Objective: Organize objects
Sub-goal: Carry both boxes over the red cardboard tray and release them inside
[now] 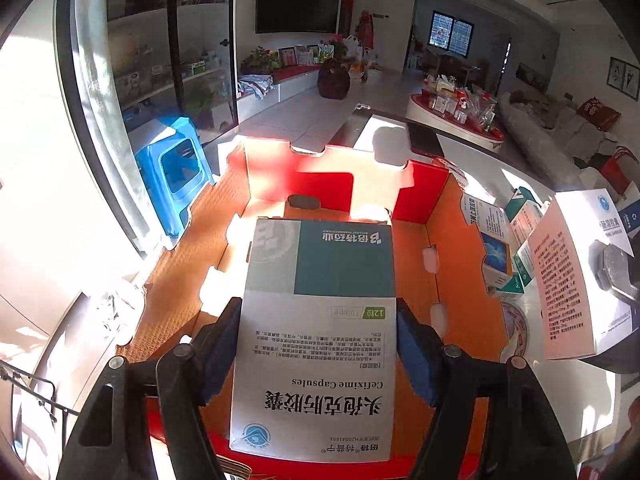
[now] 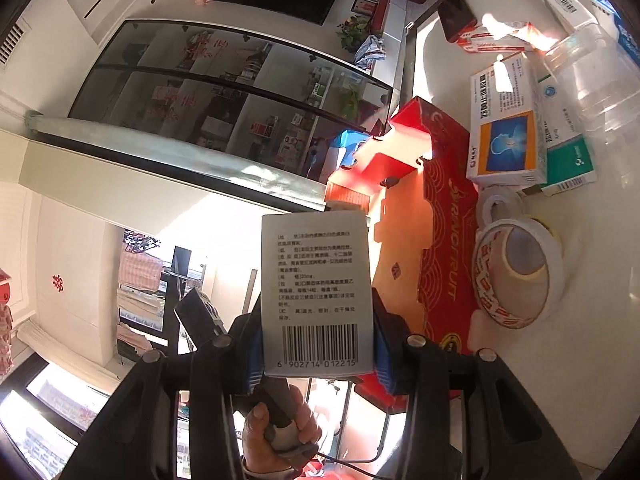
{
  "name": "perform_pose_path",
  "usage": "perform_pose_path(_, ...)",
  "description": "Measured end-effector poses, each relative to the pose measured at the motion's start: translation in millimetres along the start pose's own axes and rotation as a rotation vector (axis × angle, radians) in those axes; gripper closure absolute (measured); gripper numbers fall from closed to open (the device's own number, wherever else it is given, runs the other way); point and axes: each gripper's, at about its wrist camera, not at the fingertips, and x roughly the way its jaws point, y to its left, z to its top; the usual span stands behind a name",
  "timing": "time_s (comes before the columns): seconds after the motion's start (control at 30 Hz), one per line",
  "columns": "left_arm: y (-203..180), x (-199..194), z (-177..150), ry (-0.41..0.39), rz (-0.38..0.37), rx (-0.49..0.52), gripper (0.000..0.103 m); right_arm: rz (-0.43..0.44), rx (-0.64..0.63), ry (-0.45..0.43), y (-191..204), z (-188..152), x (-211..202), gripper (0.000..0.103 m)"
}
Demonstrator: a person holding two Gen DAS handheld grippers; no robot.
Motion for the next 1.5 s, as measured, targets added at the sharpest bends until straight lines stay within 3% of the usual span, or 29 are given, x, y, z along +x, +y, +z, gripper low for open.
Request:
perform_pose_path(0.17,3.4,8.6,-16.5,0.065,0.004,0.015,0.027,-0.12,0.032,0.135,-11.8,-6.8,66.2,0.061)
perform_pose_path(0.23,4.1,9.9,-23.3,0.088,-0.003,0.025,0.027,-0.139,0.003,0.138,-10.5,-15.2,64.4,0.061)
perform_pose_path(0.33,-2.4,13.9,-35.2,0.131,-0.001,0.077,0.027,-0.257,-0.003,0.199,-14.0,-27.9,62.2,0.061)
perform_pose_path(0.4,-2.8,13.4,-41.4,0.139,-0.012,0.083,0.027,-0.237,0.024,0.208,-17.9,-34.1,53.3,0.061)
perform_pose_path(0.57,7.4,7.0,-31.8,0.098,-0.024,0.022,0.027,-0.21,0.033,0.16,-20.8,-35.3,39.2,0.061)
perform_pose_path(0.73,14.0,1.0,-17.0,0.042,-0.006,-0.007,0.027,-0.102,0.07,0.093,-18.2,-28.2,29.8,0.061)
perform_pose_path(0.83,18.4,-7.0,-17.7,0.006,0.022,-0.028,0.027,-0.149,0.015,0.065,-3.6,-22.9,30.6,0.061)
perform_pose_path(0.97,25.8,-16.1,-21.1,-0.016,0.032,-0.066,0.027,-0.285,-0.151,0.028,21.9,-29.7,37.2,0.061)
perform_pose_path(1.1,24.3,-19.5,-24.1,-0.015,0.051,-0.043,0.027,-0.336,-0.243,0.034,31.9,-42.3,41.4,0.061)
perform_pose_path(1.5,23.6,-9.5,-28.7,0.018,0.053,-0.053,0.027,-0.358,-0.235,0.049,24.4,-48.8,49.5,0.061)
